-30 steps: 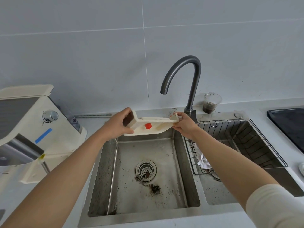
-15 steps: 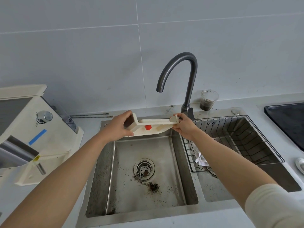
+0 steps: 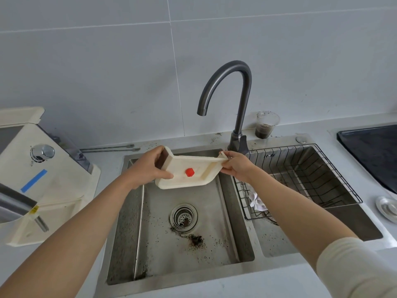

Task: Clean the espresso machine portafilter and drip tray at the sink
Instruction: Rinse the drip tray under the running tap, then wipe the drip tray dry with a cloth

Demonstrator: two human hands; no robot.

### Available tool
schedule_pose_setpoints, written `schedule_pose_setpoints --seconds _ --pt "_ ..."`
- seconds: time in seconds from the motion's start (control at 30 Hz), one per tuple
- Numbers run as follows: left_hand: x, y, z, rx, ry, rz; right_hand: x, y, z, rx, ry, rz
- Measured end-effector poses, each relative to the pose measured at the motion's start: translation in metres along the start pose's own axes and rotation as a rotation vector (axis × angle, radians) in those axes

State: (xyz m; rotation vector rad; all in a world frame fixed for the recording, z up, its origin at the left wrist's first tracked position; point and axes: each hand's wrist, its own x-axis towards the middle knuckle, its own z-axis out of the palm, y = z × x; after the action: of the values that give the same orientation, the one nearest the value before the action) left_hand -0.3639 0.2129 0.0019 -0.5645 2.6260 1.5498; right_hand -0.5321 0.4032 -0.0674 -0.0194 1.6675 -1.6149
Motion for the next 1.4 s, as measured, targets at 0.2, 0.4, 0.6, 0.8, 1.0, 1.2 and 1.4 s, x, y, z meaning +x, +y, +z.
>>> schedule_pose_setpoints --seconds 0.2,0.4,0.6,0.8,1.0,1.2,1.4 --pt "0.006 -0.009 0.003 -0.341 -0.039 -0.069 0.000 0.004 -0.005 -0.074 -0.047 0.035" --pt "0.012 -0.017 0.018 -0.645 0.041 -0.119 0.000 0.008 -0.020 -0.132 -0.045 0.035" --pt "0.022 -0.033 0.036 -0.873 0.131 -0.242 0.000 0.012 -0.056 -0.112 0.129 0.051" --pt "0.025 -0.039 0.049 -0.919 0.212 -0.361 0.003 0.038 -0.106 -0.634 0.392 0.114" --pt "0.025 -0.034 0.061 -0.932 0.253 -0.454 0.007 0.063 -0.112 -1.085 0.266 0.178" --pt "0.035 -0.030 0.066 -0.931 0.298 -0.520 0.022 0.078 -0.108 -1.130 0.263 0.254" --pt "0.040 -0.035 0.063 -0.888 0.339 -0.534 0.040 0.095 -0.109 -1.096 0.285 0.295"
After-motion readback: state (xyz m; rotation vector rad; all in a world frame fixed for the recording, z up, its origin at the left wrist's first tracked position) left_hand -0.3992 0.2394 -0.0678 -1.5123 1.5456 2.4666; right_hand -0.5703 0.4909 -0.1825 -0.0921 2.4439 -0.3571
